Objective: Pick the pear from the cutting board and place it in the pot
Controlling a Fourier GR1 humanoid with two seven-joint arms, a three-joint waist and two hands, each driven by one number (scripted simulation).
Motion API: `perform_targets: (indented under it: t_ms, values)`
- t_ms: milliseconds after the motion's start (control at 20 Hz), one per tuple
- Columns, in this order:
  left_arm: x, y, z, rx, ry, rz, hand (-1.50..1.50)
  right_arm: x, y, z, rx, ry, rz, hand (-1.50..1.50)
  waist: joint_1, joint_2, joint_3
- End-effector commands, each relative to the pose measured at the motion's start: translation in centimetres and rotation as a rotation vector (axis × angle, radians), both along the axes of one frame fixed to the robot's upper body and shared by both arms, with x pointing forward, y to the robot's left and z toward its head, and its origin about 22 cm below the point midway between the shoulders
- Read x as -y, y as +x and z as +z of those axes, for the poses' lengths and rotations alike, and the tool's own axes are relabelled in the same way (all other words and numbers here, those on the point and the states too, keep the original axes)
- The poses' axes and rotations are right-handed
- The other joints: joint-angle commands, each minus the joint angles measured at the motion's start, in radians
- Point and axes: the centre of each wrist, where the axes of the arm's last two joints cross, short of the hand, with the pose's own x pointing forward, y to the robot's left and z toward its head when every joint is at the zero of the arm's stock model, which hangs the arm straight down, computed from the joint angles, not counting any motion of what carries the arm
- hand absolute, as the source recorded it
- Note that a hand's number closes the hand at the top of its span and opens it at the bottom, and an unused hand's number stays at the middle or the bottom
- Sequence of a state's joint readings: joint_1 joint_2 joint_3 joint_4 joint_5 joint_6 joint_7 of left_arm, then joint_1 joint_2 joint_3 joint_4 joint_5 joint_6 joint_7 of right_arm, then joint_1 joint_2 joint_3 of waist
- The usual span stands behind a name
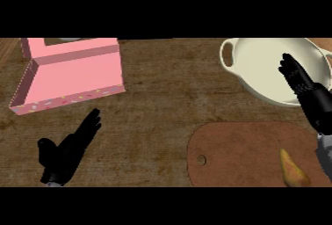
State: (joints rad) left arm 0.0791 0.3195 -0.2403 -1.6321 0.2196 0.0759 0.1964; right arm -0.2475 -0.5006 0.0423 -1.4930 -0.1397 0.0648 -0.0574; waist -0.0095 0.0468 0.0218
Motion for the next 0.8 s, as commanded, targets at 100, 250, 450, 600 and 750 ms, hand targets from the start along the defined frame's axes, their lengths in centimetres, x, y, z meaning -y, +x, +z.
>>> perform_targets:
  t_ms: [100,250,450,600,750]
  values:
    - [-0.1,1.7,1.9,0.204,0.001,0.131,0.0,5.8,-1.6,3.9,0.18,0.038,0.075,1.5,-0.02,-0.053,-0.02]
    - [-1.9,2.1,3.2,0.385,0.015,0.278,0.0,9.2,-2.6,8.2,0.381,0.074,0.128,1.5,-0.043,-0.067,-0.019]
    - [0.4,1.6,1.0,0.403,-0.028,0.266,0.0,15.5,-8.0,1.2,0.154,-0.226,-0.363,-1.5,-0.037,-0.049,-0.021]
    - [1.9,1.9,1.1,0.415,-0.05,0.252,0.0,15.6,-12.1,0.7,0.272,-0.123,-0.2,-1.5,-0.03,-0.053,-0.021]
    - [3.0,1.6,-0.3,0.403,-0.031,0.257,0.0,13.6,-15.1,1.0,0.331,-0.107,-0.158,-1.5,-0.028,-0.053,-0.022]
